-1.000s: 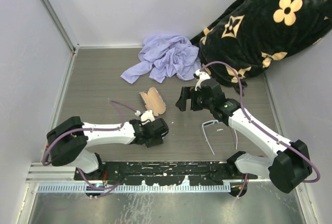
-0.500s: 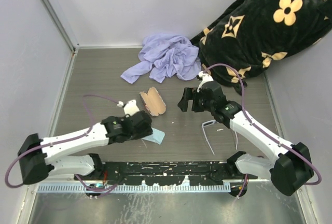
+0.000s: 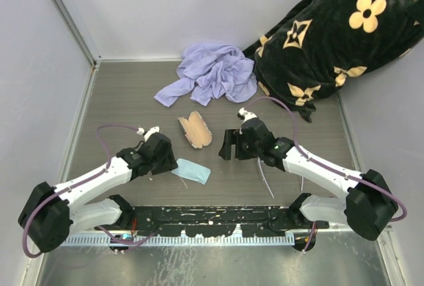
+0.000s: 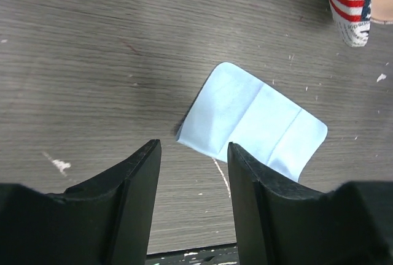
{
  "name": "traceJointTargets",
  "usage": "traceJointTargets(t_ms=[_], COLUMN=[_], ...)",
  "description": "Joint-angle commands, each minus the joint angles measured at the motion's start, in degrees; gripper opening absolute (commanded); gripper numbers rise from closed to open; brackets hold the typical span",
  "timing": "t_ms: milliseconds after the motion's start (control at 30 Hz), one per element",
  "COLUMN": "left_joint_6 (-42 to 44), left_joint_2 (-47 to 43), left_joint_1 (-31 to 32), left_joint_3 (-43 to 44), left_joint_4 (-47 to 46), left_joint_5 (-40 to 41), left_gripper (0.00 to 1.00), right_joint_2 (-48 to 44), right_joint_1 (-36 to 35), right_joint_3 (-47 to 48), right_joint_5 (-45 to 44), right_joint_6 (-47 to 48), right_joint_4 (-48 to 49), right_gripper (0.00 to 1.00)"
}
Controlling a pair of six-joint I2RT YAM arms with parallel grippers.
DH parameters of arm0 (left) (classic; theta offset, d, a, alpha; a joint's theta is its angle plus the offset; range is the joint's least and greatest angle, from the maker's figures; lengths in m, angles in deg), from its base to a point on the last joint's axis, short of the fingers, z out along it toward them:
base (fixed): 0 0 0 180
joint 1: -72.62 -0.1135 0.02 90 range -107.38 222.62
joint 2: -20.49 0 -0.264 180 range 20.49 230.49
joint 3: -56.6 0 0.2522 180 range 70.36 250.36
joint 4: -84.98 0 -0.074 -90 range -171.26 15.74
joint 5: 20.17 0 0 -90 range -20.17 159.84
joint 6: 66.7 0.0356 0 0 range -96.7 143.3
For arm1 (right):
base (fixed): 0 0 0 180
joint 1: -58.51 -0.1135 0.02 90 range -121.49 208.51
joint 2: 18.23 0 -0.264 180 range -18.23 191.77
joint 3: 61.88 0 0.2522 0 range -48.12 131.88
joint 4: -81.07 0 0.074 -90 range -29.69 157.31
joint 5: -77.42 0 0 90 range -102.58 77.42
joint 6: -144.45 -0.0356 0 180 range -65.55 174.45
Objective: Organize the sunglasses
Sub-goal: Move the glasses cleaning cloth to the center of the board.
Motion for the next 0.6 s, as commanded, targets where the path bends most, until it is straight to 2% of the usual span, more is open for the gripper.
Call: traceJointTargets(t_ms=[0,233,567], left_joint_6=[4.4,5.1,4.9], left_joint_2=[2.6,7.1,6.5], left_joint_1=[-0.7,-0.8,-0.8], left_joint_3=[-1.0,-1.2,-0.8], left_joint_4=[-10.3,-11.4,-6.5], left_joint_5=[-6.0,-6.5,-3.7], left_gripper=[0.49,0.42,0.43], right_joint_2=[1.1,1.0,0.8], right_joint_1=[-2.0,-2.9,-3.1], right_joint_3=[-0.5,-0.7,-0.8], right_joint_5=[0.5,-0.1,-0.7], right_joint_6=[-2.7,-3.0,-1.7], right_joint_4=[3.4,4.1,3.6], right_gripper=[0.82,0.81,0.81])
